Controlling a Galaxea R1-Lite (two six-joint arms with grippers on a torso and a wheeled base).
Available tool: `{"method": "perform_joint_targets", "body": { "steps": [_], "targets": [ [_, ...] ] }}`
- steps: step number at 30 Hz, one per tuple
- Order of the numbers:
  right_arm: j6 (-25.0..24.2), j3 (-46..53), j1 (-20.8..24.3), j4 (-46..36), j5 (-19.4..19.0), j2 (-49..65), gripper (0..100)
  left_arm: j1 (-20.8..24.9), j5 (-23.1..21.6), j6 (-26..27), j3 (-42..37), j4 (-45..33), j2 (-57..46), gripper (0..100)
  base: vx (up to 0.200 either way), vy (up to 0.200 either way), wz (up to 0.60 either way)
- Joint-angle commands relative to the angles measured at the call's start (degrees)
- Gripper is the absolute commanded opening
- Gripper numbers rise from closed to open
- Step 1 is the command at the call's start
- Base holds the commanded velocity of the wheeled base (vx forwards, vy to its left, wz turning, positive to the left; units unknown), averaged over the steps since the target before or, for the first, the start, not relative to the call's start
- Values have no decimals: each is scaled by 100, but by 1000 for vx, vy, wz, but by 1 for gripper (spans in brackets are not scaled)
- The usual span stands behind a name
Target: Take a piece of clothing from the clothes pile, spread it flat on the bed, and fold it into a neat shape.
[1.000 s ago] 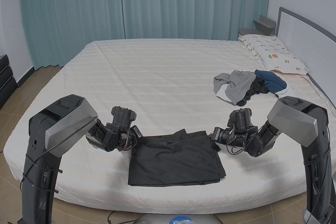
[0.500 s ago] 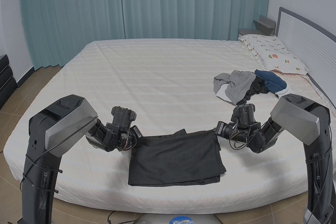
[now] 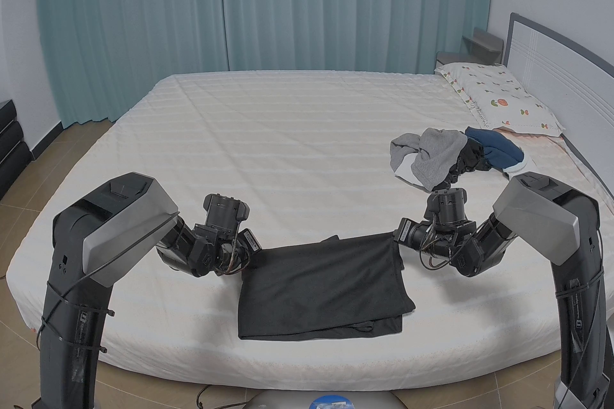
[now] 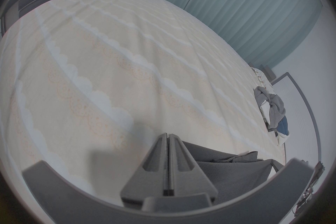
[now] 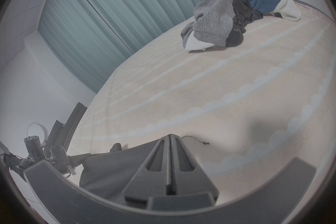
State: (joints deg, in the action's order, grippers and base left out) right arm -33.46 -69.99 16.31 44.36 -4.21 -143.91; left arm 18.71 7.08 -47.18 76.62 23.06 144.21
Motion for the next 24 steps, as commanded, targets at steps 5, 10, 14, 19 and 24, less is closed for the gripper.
{"method": "perform_joint_targets", "body": {
  "steps": [5, 10, 14, 19, 24],
  "targets": [
    [-2, 20, 48, 46, -1, -85, 100, 1, -5, -11, -7, -4, -7, 100, 0, 0, 0],
    [-266, 416, 65, 20, -19, 416, 100, 1, -5, -28, -50, 5, -60, 100, 0, 0, 0],
    [-407, 1154, 65, -15, -177, 1005, 100, -34, -5, -134, -86, 5, -166, 100, 0, 0, 0],
    [-424, 2815, 346, 90, -643, 1691, 100, -351, -225, -274, -349, 40, -631, 100, 0, 0, 0],
    [-705, 3281, 742, 108, -713, 1814, 100, -773, -752, -371, -349, 5, -737, 100, 0, 0, 0]
  ]
}}
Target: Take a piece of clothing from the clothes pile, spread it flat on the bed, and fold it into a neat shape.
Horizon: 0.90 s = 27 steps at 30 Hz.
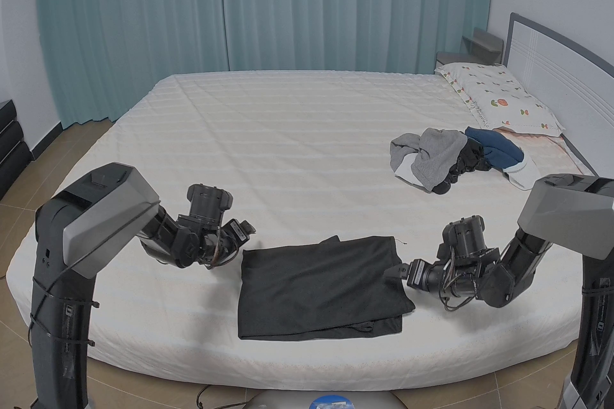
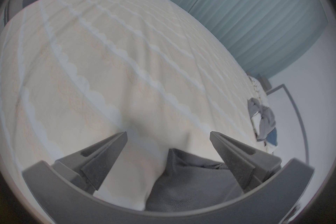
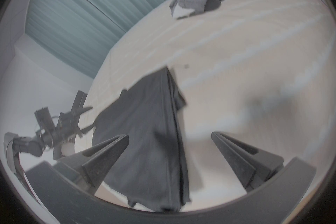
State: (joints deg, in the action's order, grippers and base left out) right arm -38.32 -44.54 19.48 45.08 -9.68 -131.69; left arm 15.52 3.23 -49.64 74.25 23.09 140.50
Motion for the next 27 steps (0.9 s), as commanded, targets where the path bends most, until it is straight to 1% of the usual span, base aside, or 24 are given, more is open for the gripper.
{"method": "perform_joint_targets", "body": {
  "steps": [1, 4, 8, 9, 27],
  "targets": [
    [-308, 737, 460, 27, -157, 584, 100, -488, -429, -186, -104, 3, -356, 100, 0, 0, 0],
    [-396, 693, 495, -17, -166, 566, 100, -497, -446, -239, -78, 3, -339, 100, 0, 0, 0],
    [-396, 710, 566, -52, -131, 531, 100, -497, -446, -230, -60, 3, -304, 100, 0, 0, 0],
    [-396, 719, 566, -52, -131, 531, 0, -497, -446, -230, -60, 3, -304, 100, 0, 0, 0],
    [-396, 1238, 434, 18, -104, 759, 0, -471, -446, -222, -69, 3, -286, 100, 0, 0, 0]
  ]
}}
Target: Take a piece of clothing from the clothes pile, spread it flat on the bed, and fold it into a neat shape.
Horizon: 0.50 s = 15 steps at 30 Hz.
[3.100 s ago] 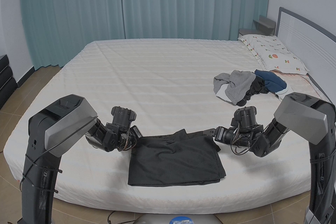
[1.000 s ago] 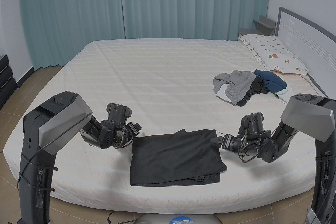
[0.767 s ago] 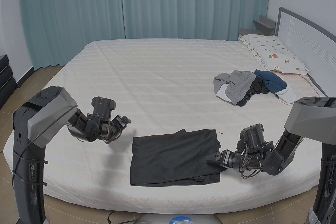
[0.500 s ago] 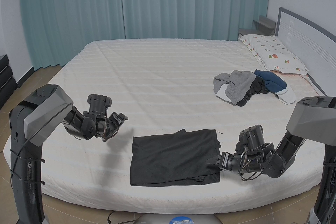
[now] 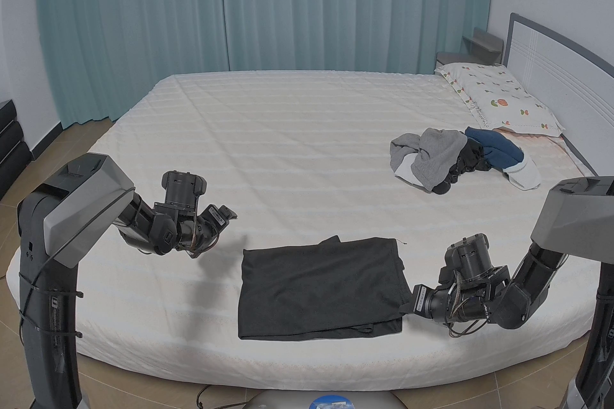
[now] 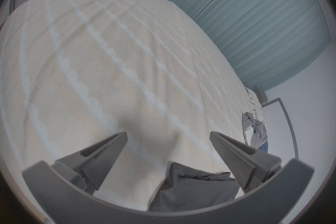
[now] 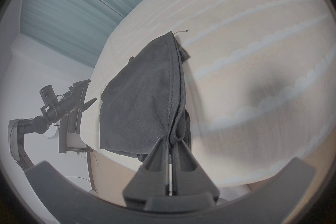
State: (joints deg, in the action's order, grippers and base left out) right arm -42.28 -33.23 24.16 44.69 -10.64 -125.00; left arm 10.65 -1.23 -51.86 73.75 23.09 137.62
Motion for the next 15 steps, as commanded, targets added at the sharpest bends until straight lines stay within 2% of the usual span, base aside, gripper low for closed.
{"method": "perform_joint_targets", "body": {
  "steps": [1, 14, 15],
  "targets": [
    [0, 124, -34, 66, -8, 99, 0, 24, 0, 0, -19, 3, 2, 100, 0, 0, 0],
    [106, 300, -17, 31, -34, 55, 0, 51, 0, 0, -36, 3, 11, 100, 0, 0, 0],
    [106, 300, -17, 40, -34, 55, 100, 51, 0, 0, -45, 3, 11, 100, 0, 0, 0]
  ]
}}
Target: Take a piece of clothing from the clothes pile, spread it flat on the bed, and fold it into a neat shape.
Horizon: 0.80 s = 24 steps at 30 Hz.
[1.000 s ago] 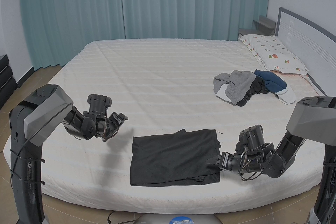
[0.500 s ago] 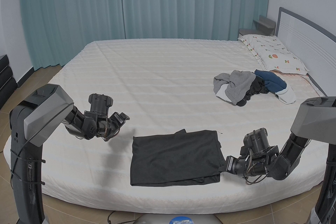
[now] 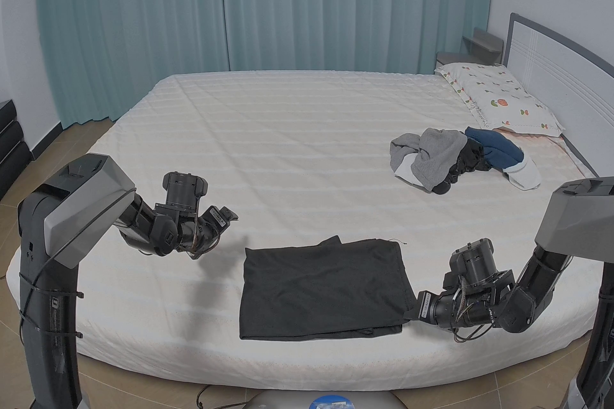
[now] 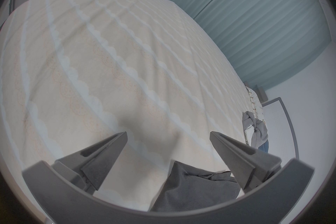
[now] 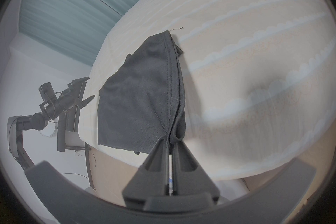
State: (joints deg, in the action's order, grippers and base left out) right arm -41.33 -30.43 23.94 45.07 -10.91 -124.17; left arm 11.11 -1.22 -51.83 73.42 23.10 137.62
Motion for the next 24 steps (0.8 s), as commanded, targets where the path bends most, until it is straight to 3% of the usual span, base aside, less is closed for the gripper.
{"method": "perform_joint_targets", "body": {
  "steps": [1, 8, 19, 24],
  "targets": [
    [46, 2, -12, -16, 1, -37, 100, 6, -1, -2, -12, 1, 11, 100, 0, 0, 0],
    [90, -446, -276, 11, 10, -19, 100, 6, -1, -2, -21, 1, 2, 100, 0, 0, 0],
    [46, -2951, -689, -631, 159, -1487, 100, 76, -1, -11, -56, 1, 2, 100, 0, 0, 0],
    [37, -3479, -724, -710, 274, -1874, 100, 111, -1, -11, -56, 1, 11, 100, 0, 0, 0]
  ]
}}
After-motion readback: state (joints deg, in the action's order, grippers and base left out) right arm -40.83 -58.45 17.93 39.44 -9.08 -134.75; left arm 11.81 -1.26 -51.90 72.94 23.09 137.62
